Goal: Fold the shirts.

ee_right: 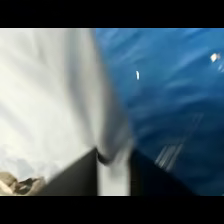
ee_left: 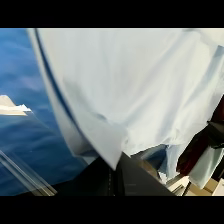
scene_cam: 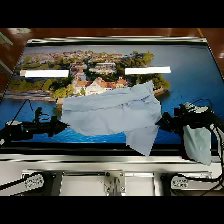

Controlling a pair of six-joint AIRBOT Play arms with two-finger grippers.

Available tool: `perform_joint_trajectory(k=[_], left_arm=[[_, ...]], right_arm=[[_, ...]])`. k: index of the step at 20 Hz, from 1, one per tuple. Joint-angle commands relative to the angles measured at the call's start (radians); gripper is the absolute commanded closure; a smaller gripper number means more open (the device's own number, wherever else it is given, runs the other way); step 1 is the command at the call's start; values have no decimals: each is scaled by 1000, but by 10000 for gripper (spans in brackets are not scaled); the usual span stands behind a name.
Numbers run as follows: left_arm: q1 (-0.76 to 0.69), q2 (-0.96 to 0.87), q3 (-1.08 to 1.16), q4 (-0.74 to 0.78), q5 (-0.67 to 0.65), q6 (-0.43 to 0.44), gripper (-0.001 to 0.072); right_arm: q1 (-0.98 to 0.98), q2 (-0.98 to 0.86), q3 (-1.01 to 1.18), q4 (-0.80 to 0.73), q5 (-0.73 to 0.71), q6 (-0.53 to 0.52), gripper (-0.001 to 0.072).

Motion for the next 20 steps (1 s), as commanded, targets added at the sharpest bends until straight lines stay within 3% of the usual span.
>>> perform_joint_trajectory(k=[1,2,4,6,10,13,15,18,20], left_arm=[[0,3,24,1,-1,6,667],[0,10,48,1,-1,6,668],[-1,51,122,1,-6,6,669],[-1,135,236,19,-21,6,669],[-1,354,611,95,-35,-29,669],[0,484,974,103,23,-35,669],[0,536,1184,197,82,-141,668],[-1,589,1408,430,55,-288,668],[-1,628,1461,530,10,-351,668]], right_arm=[[-2,-1,-16,85,-44,-63,601],[-2,5,-15,170,-29,-143,651],[-2,42,14,301,37,-282,655],[-2,119,101,337,117,-370,656],[-2,368,452,330,122,-388,657],[-2,555,790,287,-15,-300,656],[-2,652,973,163,-95,-159,656],[-2,760,1135,-67,-69,42,656],[-2,830,1154,-151,7,109,656]])
